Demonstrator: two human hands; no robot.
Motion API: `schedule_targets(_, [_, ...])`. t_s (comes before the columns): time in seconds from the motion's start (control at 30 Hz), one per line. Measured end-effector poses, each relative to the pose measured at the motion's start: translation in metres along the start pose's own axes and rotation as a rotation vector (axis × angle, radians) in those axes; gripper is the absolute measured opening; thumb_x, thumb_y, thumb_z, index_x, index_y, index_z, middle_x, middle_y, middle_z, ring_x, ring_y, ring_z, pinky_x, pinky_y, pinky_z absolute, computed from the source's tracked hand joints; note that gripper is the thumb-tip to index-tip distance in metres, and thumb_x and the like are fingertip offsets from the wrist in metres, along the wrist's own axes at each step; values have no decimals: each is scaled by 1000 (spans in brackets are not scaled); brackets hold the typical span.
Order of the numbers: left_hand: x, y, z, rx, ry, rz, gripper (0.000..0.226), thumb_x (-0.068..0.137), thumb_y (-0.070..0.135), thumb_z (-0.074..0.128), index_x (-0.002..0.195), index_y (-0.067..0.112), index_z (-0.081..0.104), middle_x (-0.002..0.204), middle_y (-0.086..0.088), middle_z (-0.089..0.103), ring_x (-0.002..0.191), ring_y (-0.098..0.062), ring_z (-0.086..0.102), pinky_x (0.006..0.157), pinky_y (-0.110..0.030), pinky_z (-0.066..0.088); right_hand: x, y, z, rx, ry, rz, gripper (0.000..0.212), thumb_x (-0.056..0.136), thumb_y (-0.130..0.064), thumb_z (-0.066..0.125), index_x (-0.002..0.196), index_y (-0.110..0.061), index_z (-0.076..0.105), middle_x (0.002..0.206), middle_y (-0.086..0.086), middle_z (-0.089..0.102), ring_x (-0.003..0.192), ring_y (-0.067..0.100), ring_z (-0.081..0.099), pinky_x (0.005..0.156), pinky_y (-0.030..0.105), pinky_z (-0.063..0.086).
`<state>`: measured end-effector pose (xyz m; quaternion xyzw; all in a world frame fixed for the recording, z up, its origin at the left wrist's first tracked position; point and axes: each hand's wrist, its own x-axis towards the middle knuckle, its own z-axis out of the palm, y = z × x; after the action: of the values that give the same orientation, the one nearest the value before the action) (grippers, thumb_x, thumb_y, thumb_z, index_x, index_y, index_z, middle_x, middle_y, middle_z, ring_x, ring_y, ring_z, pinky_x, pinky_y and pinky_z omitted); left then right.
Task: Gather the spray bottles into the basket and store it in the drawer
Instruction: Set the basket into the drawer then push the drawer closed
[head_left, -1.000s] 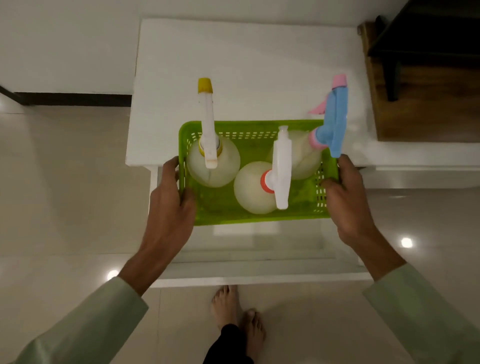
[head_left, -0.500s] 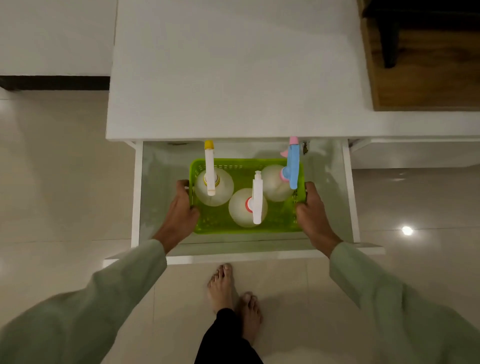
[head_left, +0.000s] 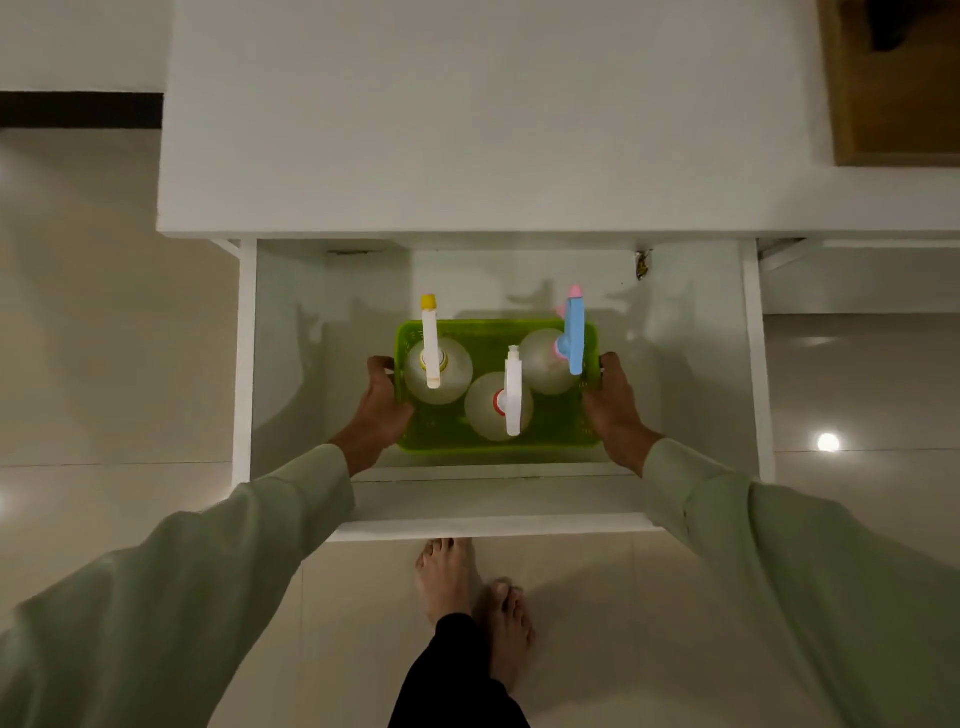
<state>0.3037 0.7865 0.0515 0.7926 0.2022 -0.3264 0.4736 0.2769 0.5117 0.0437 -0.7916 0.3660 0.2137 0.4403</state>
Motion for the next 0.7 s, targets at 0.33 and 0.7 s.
schedule_targets(0.33, [2,-6,4,-69,-21,-100,71,85,-11,54,139,17,18,128,-14,47,101,-28,55,71,-38,53,2,1,-7,35,-113,91,50,95,-3,48,143,-14,38,125,19,61,103,37,62,73,39,54])
schedule_targets(0.7, [-175,29,-11,441,6,318,46,97,51,42,137,29,36,140,1,54,116,-18,60,99,-39,48,-174,-11,-57,-446,-199,-494,56,99,-51,49,149,-25,41,146,-7,52,130,14,51,103,34,41])
